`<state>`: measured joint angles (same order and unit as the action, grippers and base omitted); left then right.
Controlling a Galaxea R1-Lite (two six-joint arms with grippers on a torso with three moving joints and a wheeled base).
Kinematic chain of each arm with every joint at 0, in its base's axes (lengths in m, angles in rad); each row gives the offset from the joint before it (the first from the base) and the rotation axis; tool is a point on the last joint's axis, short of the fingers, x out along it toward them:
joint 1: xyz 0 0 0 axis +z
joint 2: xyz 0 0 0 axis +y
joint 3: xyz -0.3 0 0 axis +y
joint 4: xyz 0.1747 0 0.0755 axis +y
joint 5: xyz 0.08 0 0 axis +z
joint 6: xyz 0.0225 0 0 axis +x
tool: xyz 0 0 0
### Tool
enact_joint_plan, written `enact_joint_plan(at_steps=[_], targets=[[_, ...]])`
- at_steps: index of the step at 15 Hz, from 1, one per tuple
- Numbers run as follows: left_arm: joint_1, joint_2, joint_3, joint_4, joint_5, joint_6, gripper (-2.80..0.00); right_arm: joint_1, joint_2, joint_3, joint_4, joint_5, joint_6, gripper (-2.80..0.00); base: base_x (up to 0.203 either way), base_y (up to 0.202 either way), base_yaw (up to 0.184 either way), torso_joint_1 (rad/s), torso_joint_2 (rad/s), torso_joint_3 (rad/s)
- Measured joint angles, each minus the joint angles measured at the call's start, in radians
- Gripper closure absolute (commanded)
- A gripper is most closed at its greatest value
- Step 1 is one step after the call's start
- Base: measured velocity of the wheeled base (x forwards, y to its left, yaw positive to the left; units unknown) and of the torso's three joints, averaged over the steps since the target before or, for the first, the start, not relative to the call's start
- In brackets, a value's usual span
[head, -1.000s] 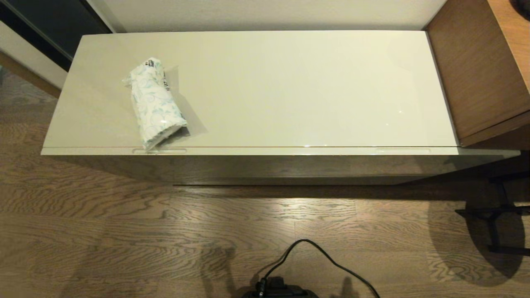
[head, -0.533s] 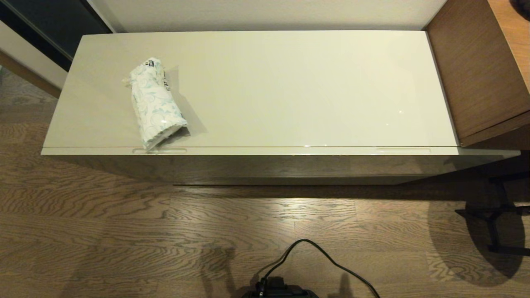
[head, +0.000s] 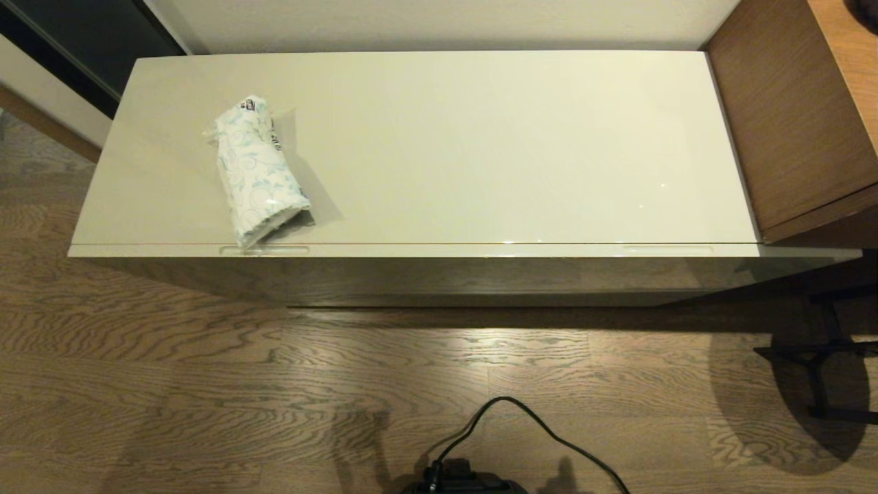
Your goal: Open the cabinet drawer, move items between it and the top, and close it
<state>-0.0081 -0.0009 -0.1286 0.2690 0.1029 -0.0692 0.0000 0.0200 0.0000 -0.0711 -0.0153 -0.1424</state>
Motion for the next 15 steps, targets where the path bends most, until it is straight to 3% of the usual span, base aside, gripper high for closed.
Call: enact_joint_plan(at_steps=[2,4,6,10,15], targets=[[0.001,0.0,0.052,-0.166,-0.035,-0.024,0.0,0.0,0.0,0.0,0.003,0.003,0.056,0.0,0.0,0.0,0.0,0.0,0.0,0.0],[0.0,0.0,0.105,-0.289,-0.121,-0.023,0.0,0.0,0.0,-0.012,0.099,0.007,0.135,0.0,0.0,0.0,0.0,0.0,0.0,0.0],[0.001,0.0,0.121,-0.296,-0.099,-0.02,0.0,0.0,0.0,-0.03,0.177,0.011,0.135,0.0,0.0,0.0,0.0,0.0,0.0,0.0],[0.001,0.0,0.126,-0.296,-0.086,0.087,0.0,0.0,0.0,-0.01,0.084,0.01,0.14,0.0,0.0,0.0,0.0,0.0,0.0,0.0],[0.001,0.0,0.127,-0.25,-0.107,0.141,0.0,0.0,0.0,-0.006,0.084,0.011,0.128,0.0,0.0,0.0,0.0,0.0,0.0,0.0]])
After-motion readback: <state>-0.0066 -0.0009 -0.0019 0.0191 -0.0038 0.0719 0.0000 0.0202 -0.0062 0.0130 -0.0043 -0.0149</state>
